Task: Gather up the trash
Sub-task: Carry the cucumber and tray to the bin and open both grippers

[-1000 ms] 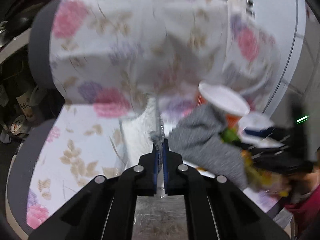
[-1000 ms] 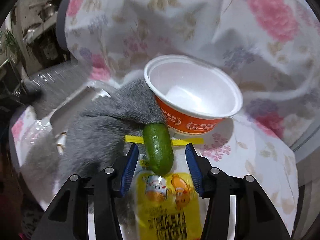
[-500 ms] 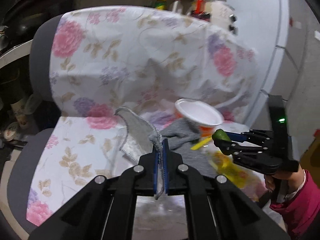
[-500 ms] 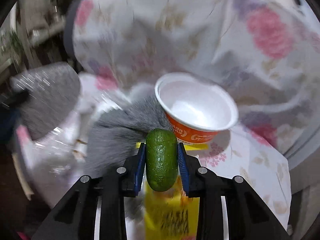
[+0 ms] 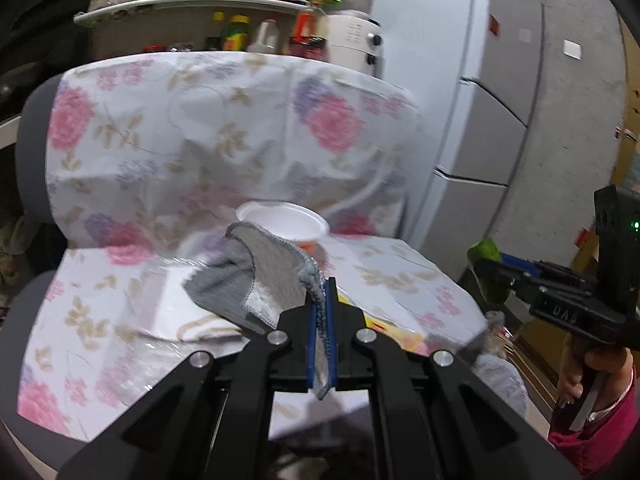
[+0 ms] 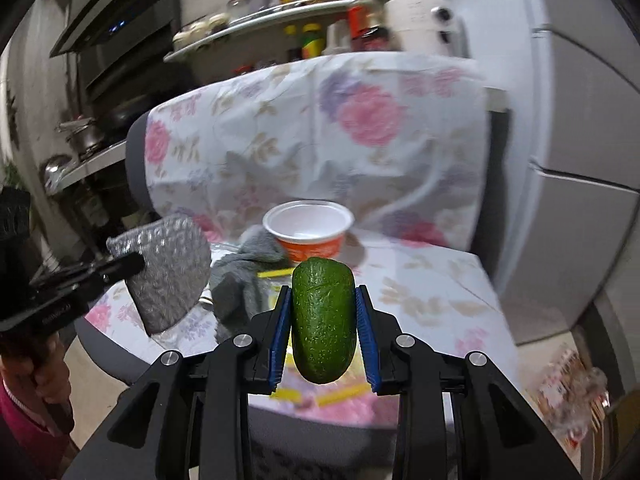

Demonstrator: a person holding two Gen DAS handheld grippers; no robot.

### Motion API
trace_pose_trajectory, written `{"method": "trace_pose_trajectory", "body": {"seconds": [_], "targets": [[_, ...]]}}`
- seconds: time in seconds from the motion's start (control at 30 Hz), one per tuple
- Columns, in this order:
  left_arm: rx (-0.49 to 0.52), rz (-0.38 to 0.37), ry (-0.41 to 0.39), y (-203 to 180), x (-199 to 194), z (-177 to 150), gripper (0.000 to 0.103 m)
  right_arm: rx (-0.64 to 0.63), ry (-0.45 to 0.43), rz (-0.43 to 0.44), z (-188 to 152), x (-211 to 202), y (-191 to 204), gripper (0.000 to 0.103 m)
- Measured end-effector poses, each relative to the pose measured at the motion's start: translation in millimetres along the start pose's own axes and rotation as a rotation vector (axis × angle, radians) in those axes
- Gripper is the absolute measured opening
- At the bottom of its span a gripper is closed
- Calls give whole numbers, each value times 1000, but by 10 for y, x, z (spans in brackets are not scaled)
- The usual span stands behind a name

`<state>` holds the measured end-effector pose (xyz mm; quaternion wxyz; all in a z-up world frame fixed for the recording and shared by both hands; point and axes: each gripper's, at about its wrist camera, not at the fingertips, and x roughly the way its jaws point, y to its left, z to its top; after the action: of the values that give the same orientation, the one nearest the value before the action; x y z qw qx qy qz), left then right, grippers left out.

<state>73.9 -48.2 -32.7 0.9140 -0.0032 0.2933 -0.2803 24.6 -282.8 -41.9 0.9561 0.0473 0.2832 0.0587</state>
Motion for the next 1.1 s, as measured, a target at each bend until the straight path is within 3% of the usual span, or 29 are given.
{"method": "trace_pose_trajectory", "body": {"seconds": [0.23,0.47,0.77,0.87,1.03,1.1], "targets": [[91,-126,44,-610,-22,-230,2,74,-36,-89,-370,-562,-307,32],[249,-376,98,-1525,252,-397,2,161,-18,-264,-807,-1035,-766,32],[363,-648,256,-2624,894,-737,2,338,-12,-445,-1385,-1606,-1503,33],[417,-690,333,-2971,1138,-949,2,374,-13,-471,-1518,-1700,-1649,33],[514,-679,412,-3417,1390,-1245,3,431,12,-491,-1744,-1716,-1873,33],[520,-664,441,-3483,1475,-1282,19,450,25,-497,-1802,-1677,-1946,33]]}}
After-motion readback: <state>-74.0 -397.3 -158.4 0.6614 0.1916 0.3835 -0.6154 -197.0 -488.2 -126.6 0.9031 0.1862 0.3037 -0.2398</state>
